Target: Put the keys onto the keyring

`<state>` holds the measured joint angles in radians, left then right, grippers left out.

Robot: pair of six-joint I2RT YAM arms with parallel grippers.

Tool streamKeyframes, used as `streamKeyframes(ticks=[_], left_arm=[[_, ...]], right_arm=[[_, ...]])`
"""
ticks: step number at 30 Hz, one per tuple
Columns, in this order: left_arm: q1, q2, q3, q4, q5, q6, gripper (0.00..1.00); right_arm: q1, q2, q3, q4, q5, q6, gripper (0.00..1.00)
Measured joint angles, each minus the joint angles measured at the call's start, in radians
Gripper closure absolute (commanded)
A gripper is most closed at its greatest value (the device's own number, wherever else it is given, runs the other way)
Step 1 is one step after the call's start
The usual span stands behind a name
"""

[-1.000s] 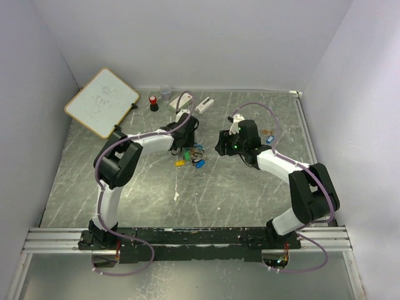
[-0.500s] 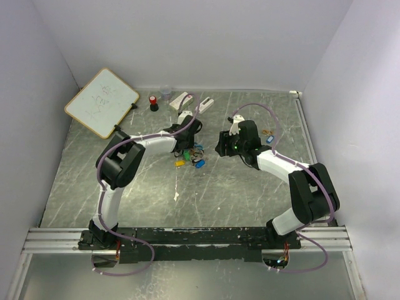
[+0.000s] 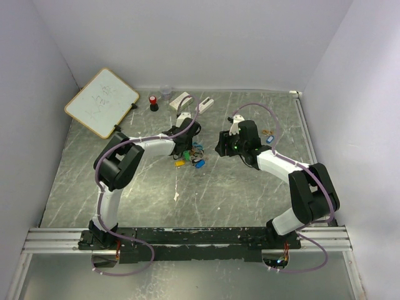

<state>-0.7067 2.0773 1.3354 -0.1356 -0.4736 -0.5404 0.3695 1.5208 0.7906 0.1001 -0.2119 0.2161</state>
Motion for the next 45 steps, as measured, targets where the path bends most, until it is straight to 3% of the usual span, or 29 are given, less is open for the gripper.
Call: streamKeyframes(ticks=[12,17,26,31,45], left_arm=[[-0.002,-0.015,-0.024,0.008,-0.003,-0.007,0.42],[-0.003,-0.026,-0.039,0.01,-0.002,-0.013,0.51],[-0.003,-0.032,-0.048,0.005,-0.016,-0.009,0.83],[-0.003,-0.035,-0.053,0.005,-0.021,-0.005,0.92],[-0.003,-0.084,-0.088,-0.03,0.007,0.032,0.93]], right_arm=[[0.0,0.0,0.0,0.0,-0.001,0.0,0.48],[0.0,0.0,0.0,0.0,-0.001,0.0,0.48],[-0.001,0.0,0.0,0.0,-0.001,0.0,0.48],[-0.001,0.0,0.0,0.001,-0.002,0.0,0.48],[0.012,0.017,0.005,-0.001,-0.012,-0.005,0.54]])
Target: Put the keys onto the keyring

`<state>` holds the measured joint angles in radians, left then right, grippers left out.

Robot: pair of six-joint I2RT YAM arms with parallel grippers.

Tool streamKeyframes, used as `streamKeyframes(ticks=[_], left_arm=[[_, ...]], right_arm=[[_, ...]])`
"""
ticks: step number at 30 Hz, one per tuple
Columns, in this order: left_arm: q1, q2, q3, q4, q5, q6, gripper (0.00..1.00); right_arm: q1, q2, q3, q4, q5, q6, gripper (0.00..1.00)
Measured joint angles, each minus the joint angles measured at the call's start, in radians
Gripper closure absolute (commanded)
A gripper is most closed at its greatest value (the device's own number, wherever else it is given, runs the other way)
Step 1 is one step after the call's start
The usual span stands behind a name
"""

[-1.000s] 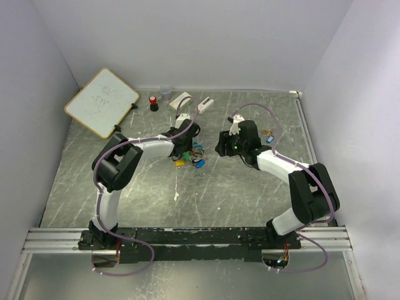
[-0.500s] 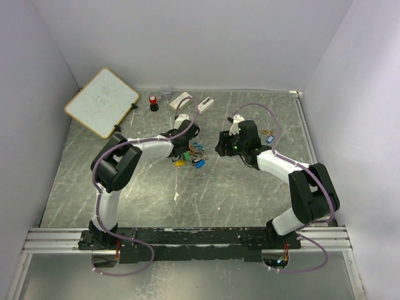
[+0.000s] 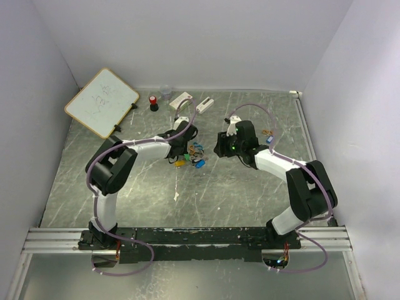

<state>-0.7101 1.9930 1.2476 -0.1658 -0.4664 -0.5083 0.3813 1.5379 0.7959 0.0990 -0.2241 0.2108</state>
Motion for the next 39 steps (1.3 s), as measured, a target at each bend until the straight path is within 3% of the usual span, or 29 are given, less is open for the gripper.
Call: streamKeyframes(ticks=[13,23,39], left_arm=[[0.015,-0.234,-0.05,-0.059,0.094,0.056,0.93],[0.103,-0.316,-0.177,-0.065,0.143,0.047,0.93],[0.141,-0.406,-0.256,-0.064,0.166,0.032,0.93]], right_arm=[[0.11,0.096,0.113,-0.022,0.02,-0.012,0.54],[0.248,0.209,0.215,-0.04,0.044,-0.011,0.54],[0.282,0.324,0.3,-0.067,0.062,-0.025,0.54]])
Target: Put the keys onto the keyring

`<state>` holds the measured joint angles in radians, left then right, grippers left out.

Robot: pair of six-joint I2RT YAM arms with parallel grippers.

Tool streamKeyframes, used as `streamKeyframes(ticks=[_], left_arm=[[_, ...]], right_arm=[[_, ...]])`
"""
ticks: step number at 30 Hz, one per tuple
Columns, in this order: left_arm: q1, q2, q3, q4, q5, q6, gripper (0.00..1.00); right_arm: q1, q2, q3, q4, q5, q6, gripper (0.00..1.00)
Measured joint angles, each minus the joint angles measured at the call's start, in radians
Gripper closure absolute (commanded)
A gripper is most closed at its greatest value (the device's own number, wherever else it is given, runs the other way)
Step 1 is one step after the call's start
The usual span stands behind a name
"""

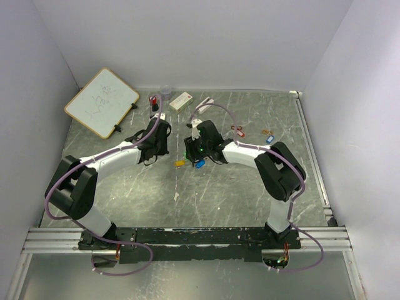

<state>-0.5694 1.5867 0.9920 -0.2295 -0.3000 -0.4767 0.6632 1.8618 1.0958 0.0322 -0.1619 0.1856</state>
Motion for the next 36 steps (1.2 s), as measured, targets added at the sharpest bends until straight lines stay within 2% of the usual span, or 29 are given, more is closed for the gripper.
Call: streamKeyframes(ticks=[11,21,36], left_arm=[[0.005,0.0,-0.005,0.0,0.013,-0.002,0.93],[0.011,0.0,-0.005,0.0,0.017,-0.002,0.93],[0.016,0.0,-0.006,0.001,0.032,-0.002,0.93]], right_arm=[[0.011,0.04,0.011,-0.001,-0.002,0.001,0.54],[0.011,0.06,0.038,0.0,0.002,0.009,0.63],[0.012,0.08,0.039,0.001,-0.058,0.026,0.59]])
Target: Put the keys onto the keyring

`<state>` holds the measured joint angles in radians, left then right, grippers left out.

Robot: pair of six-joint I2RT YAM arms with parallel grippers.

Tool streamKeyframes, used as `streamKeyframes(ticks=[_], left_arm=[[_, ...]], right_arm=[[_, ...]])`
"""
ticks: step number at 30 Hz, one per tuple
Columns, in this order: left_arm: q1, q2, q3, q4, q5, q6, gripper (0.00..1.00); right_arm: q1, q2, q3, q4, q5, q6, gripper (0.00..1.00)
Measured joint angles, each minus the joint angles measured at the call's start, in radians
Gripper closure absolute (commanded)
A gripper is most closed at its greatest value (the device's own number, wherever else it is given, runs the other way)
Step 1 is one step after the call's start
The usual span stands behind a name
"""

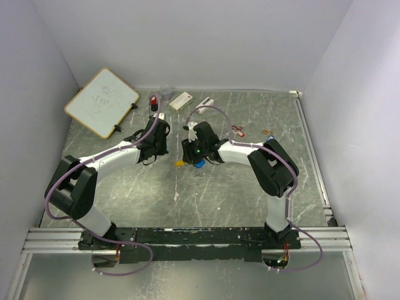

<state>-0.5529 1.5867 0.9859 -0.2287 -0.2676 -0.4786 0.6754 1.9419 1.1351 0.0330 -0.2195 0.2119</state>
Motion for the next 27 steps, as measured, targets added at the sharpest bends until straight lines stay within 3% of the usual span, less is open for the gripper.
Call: streamKeyframes(ticks=[16,27], left_arm=[[0.045,-0.026,-0.039,0.002,0.0,-0.008,0.93],[0.055,-0.034,-0.043,0.003,0.009,-0.012,0.93]], right_arm=[[0.055,0.035,0.045,-0.002,-0.068,0.016,0.6],[0.066,0.0,0.034,0.005,-0.013,-0.002,0.59]])
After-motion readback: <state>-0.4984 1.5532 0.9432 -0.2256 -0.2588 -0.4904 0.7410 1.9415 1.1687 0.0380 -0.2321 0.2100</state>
